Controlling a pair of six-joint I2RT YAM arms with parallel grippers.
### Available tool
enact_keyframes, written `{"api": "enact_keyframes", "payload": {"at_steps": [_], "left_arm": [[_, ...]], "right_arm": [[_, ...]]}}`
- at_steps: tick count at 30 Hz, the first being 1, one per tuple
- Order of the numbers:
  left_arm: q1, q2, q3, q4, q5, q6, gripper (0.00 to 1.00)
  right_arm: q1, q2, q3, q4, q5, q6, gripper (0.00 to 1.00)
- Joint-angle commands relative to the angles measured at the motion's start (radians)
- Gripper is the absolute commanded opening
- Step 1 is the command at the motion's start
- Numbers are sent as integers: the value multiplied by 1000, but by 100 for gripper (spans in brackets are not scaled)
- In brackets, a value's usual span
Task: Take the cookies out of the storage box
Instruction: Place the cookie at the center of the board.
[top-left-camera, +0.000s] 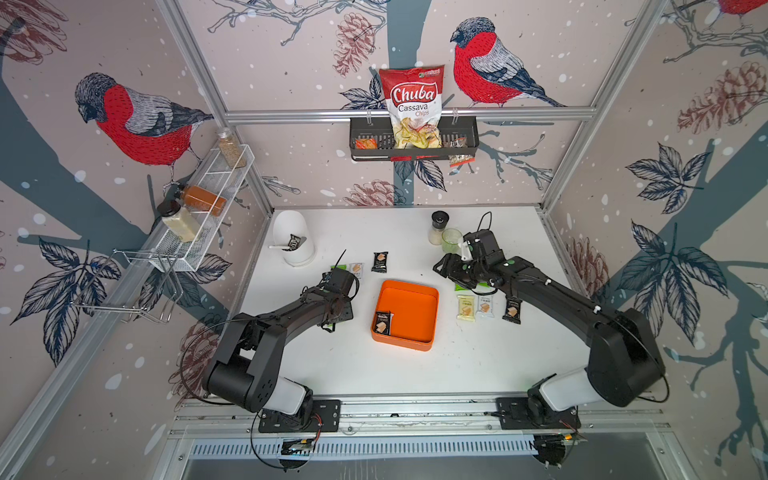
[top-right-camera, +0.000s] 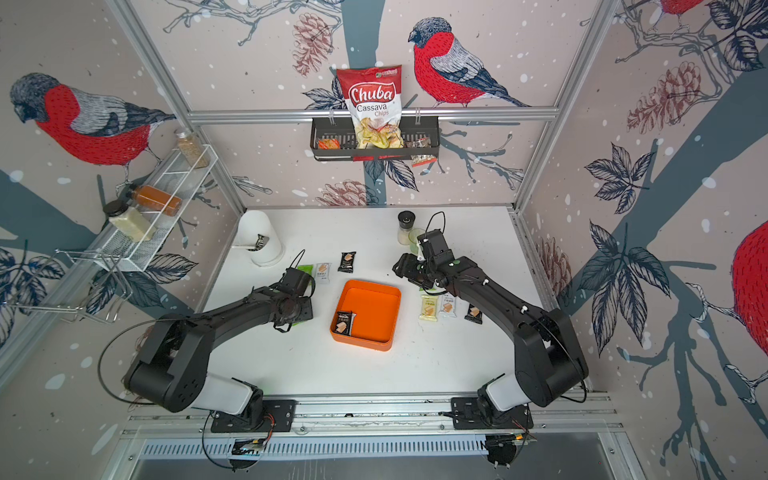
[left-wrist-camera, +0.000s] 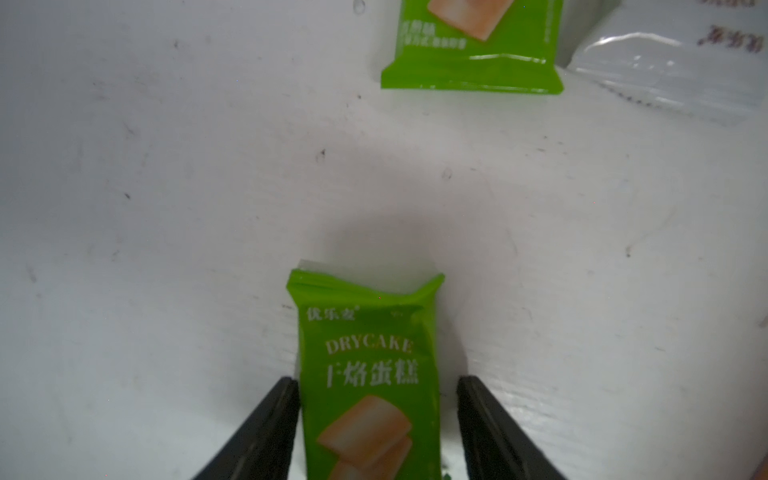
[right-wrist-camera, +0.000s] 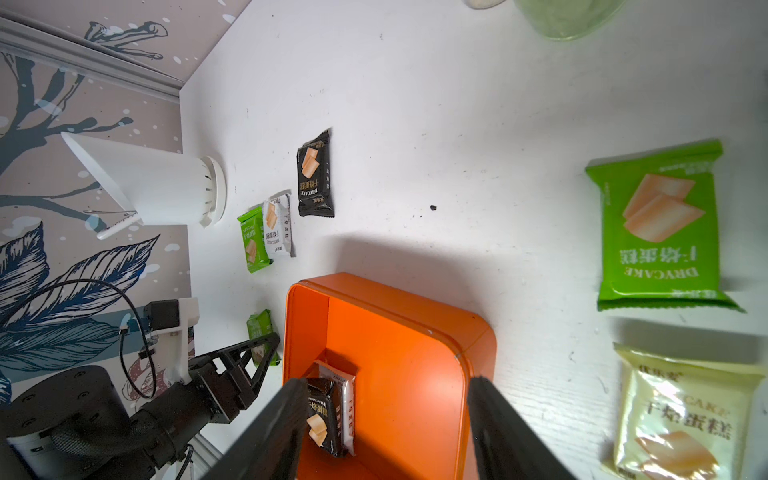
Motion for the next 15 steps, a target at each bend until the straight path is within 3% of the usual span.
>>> {"api": "enact_keyframes", "payload": {"at_steps": [1, 10, 15], "left_arm": [[3, -36, 8, -27, 15, -4, 71], [-7, -222, 2, -46, 176, -116, 72], [-71, -314, 10, -30, 216, -213, 73]], "right_arm": [[-4, -21, -14, -13, 19, -8, 67], [-45, -65, -56, -11, 0, -29, 67], [-75, -84, -72, -12, -25, -48, 67]]}}
